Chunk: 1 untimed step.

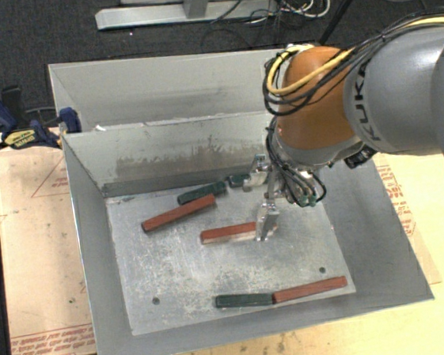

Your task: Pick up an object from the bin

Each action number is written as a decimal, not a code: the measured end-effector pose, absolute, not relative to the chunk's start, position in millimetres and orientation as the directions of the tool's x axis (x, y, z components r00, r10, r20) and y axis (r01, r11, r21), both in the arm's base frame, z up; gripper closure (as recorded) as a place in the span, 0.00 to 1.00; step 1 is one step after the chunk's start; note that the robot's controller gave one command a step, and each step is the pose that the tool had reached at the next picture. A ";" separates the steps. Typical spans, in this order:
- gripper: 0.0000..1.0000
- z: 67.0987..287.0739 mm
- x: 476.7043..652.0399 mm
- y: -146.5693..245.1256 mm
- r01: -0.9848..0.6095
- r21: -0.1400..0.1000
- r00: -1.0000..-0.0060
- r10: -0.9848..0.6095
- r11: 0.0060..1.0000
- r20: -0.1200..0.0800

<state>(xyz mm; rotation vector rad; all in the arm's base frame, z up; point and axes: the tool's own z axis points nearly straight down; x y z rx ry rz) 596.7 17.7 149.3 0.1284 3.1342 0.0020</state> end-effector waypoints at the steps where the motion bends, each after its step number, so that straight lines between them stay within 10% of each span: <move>1: 0.00 76.0 593.9 17.7 0.159 0.003 -0.987 0.159 0.987 -0.008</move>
Offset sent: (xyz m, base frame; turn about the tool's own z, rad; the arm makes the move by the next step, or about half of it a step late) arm -0.0147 0.0038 -0.0793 0.1186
